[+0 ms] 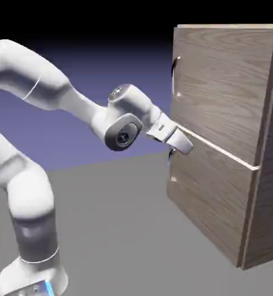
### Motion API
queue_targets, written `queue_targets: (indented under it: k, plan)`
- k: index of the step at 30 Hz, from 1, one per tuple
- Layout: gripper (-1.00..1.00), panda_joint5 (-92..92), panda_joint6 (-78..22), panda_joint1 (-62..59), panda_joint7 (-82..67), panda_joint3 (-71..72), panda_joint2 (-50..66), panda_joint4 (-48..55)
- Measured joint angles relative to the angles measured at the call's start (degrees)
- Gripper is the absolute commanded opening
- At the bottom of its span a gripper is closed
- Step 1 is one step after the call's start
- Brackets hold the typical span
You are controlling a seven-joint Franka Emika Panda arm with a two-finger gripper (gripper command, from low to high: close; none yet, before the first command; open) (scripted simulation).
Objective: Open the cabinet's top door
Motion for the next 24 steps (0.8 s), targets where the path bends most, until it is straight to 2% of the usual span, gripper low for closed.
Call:
queue_targets:
  k: [24]
  plan:
    - [0.00, 59.35, 2.05, -28.83, 59.81, 35.98, -17.00, 19.06]
